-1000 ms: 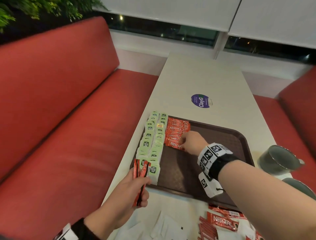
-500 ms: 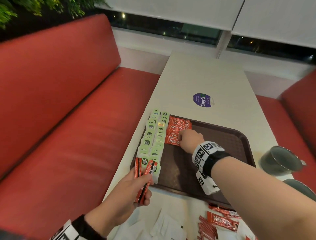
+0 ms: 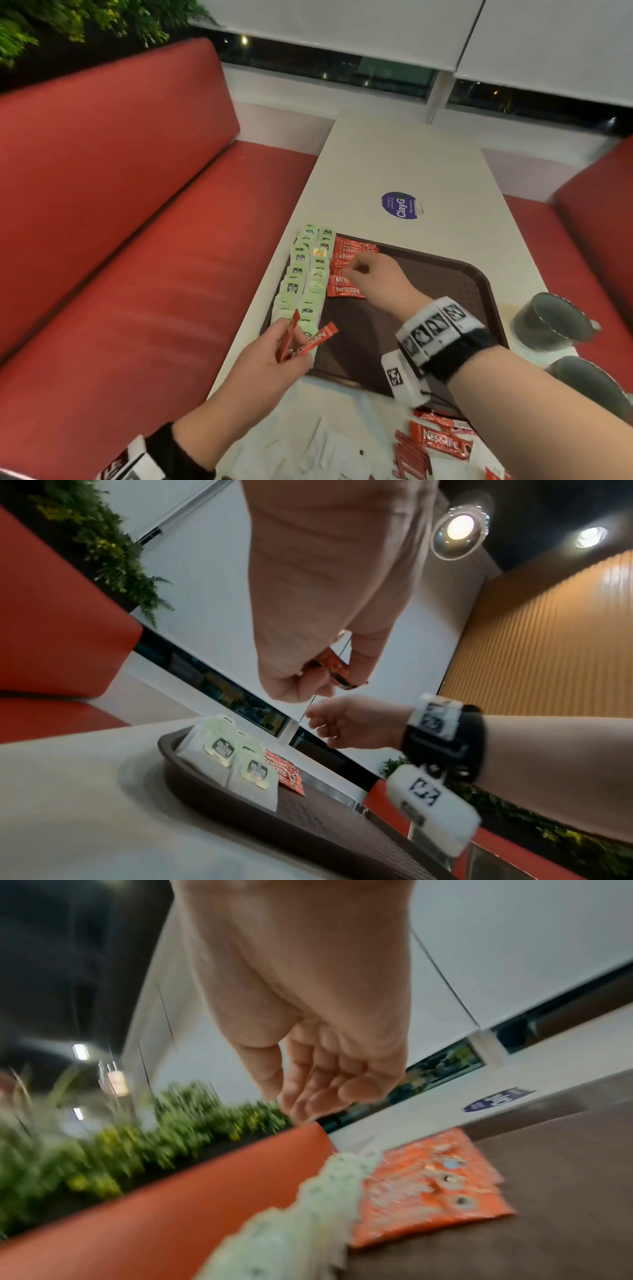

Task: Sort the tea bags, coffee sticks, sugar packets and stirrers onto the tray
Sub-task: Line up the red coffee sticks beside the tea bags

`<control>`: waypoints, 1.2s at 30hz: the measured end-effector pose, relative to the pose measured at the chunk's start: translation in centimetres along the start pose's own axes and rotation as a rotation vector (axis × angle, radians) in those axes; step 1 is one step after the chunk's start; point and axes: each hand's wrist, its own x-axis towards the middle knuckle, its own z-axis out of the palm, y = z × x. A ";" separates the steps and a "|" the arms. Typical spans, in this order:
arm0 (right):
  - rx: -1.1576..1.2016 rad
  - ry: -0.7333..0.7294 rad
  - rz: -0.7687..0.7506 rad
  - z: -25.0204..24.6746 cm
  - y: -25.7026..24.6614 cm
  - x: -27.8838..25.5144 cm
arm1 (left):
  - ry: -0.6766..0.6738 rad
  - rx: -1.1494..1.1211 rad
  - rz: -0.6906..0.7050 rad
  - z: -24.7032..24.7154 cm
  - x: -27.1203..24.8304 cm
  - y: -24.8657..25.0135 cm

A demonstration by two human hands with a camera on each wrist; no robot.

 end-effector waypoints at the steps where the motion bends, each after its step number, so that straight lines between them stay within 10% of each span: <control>1: 0.087 -0.067 -0.028 -0.6 -0.8 -1.5 | 0.011 0.064 0.037 -0.1 0.0 -0.1; 7: 0.360 -0.393 0.042 -0.9 -1.9 -8.8 | -0.038 0.226 0.123 0.5 0.1 0.1; 16: 0.379 -0.143 0.031 -1.5 0.3 -11.6 | -0.016 0.137 0.119 1.3 0.5 0.2; 21: 0.831 -0.081 0.084 -0.3 0.2 -11.6 | 0.035 -0.240 0.050 2.2 1.2 0.5; 36: 0.662 0.141 0.134 -0.3 0.6 -5.8 | 0.090 -0.234 -0.013 2.1 2.8 -1.2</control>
